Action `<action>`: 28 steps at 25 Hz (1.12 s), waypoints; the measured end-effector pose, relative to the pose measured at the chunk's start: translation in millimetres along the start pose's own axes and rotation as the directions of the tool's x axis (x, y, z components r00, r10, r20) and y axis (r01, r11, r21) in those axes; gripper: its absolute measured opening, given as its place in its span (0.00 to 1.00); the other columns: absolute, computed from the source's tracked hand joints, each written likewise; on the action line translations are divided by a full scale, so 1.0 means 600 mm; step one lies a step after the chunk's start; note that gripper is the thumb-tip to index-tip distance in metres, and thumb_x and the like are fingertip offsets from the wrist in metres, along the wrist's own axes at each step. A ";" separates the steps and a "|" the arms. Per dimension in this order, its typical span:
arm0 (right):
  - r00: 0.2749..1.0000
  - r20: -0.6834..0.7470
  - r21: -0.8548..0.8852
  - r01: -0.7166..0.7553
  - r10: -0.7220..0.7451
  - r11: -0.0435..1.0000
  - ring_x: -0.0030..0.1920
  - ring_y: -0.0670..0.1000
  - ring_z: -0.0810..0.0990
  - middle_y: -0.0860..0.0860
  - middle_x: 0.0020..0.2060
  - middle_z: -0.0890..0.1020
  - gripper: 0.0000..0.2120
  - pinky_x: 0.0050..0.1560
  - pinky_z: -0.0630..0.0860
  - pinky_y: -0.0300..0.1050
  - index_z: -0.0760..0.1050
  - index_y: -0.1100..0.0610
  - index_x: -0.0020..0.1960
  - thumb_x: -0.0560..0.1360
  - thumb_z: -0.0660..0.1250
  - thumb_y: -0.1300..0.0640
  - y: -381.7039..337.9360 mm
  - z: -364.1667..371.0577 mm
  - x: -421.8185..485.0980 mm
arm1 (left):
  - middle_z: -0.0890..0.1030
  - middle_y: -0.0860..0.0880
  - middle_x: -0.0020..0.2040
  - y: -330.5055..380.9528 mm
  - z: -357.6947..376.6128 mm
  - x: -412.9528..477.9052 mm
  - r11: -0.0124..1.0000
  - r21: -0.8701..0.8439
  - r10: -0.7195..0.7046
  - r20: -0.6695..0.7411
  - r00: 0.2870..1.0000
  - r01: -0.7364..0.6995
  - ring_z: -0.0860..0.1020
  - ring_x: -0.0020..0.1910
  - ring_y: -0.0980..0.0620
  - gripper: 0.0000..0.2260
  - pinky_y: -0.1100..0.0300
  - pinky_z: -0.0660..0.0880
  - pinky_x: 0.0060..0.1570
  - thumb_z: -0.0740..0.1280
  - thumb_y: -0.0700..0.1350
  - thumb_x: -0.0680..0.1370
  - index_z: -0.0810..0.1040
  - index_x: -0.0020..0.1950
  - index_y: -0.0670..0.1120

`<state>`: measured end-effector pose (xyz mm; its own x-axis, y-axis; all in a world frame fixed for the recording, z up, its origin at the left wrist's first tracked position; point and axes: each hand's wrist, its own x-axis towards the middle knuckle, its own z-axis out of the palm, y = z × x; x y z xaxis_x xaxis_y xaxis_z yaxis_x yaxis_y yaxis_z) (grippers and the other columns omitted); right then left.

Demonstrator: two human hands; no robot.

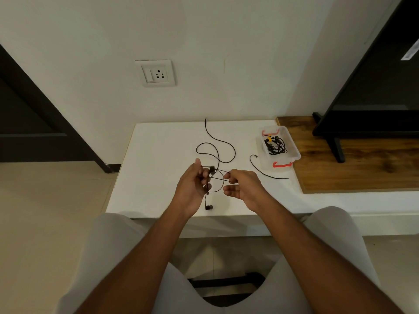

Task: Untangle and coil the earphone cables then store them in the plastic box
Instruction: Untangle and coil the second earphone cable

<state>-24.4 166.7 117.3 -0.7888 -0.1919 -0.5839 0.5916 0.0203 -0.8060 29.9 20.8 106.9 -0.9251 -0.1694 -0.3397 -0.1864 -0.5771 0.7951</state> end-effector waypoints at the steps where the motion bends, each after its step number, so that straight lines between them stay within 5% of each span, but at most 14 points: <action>1: 1.000 -0.004 0.007 -0.005 0.005 1.000 0.32 0.54 0.79 0.57 0.41 0.73 0.08 0.35 0.80 0.45 0.77 0.63 0.42 0.73 0.59 0.67 -0.001 -0.002 0.000 | 0.71 0.52 0.35 -0.001 -0.003 0.002 0.999 -0.028 0.034 0.000 0.999 -0.034 0.67 0.32 0.55 0.11 0.59 0.65 0.37 0.60 0.50 0.83 0.75 0.44 0.47; 4: 1.000 -0.016 0.031 -0.022 0.022 0.999 0.32 0.54 0.77 0.57 0.40 0.72 0.09 0.34 0.79 0.45 0.77 0.63 0.41 0.73 0.58 0.67 -0.001 -0.009 0.002 | 0.72 0.53 0.35 0.002 -0.010 0.005 0.992 -0.103 0.072 0.010 0.997 -0.070 0.68 0.33 0.56 0.12 0.61 0.66 0.37 0.57 0.42 0.83 0.78 0.59 0.51; 8: 0.999 -0.014 0.067 -0.032 0.033 0.997 0.35 0.53 0.76 0.55 0.38 0.72 0.08 0.36 0.79 0.46 0.76 0.62 0.41 0.74 0.58 0.66 -0.001 -0.013 0.004 | 0.76 0.54 0.39 0.007 -0.015 0.000 0.980 -0.185 0.076 0.004 0.997 -0.074 0.74 0.41 0.56 0.15 0.57 0.69 0.47 0.64 0.43 0.79 0.76 0.66 0.50; 14: 0.990 0.127 0.348 0.020 -0.068 0.937 0.42 0.54 0.82 0.54 0.38 0.80 0.11 0.54 0.76 0.51 0.73 0.57 0.38 0.76 0.56 0.65 -0.006 -0.030 0.014 | 0.83 0.49 0.47 0.007 -0.042 0.011 0.970 -0.171 0.145 -0.151 0.978 -0.170 0.82 0.50 0.50 0.19 0.52 0.76 0.56 0.65 0.38 0.79 0.73 0.70 0.48; 19: 0.967 0.178 0.216 0.144 -0.184 0.966 0.44 0.54 0.82 0.54 0.39 0.82 0.13 0.51 0.76 0.50 0.74 0.57 0.38 0.77 0.56 0.65 -0.008 -0.038 0.016 | 0.83 0.45 0.56 0.013 -0.036 0.007 0.974 -0.112 0.179 -0.134 0.975 -0.195 0.83 0.52 0.44 0.20 0.53 0.80 0.52 0.66 0.36 0.78 0.72 0.69 0.45; 24: 0.865 0.352 -0.155 0.430 -0.357 0.889 0.48 0.54 0.83 0.55 0.45 0.86 0.16 0.51 0.78 0.47 0.79 0.60 0.40 0.77 0.56 0.71 -0.006 -0.051 0.014 | 0.77 0.44 0.67 0.009 -0.031 0.009 0.982 -0.062 0.172 -0.112 0.979 -0.180 0.81 0.57 0.40 0.27 0.46 0.78 0.59 0.64 0.28 0.77 0.65 0.74 0.46; 28: 0.922 0.232 -0.134 0.346 -0.310 0.928 0.54 0.53 0.83 0.53 0.57 0.82 0.16 0.53 0.79 0.46 0.77 0.55 0.62 0.78 0.61 0.67 0.014 -0.038 0.032 | 0.72 0.46 0.71 0.002 -0.031 0.011 0.985 -0.065 0.154 -0.112 0.982 -0.162 0.81 0.57 0.40 0.29 0.47 0.78 0.59 0.62 0.26 0.78 0.62 0.75 0.46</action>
<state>-38.0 185.3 97.1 -0.8720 -0.4113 -0.2654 0.2537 0.0838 -0.9636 29.7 4.1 96.3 -0.8998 -0.3446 -0.2674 -0.0122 -0.5930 0.8051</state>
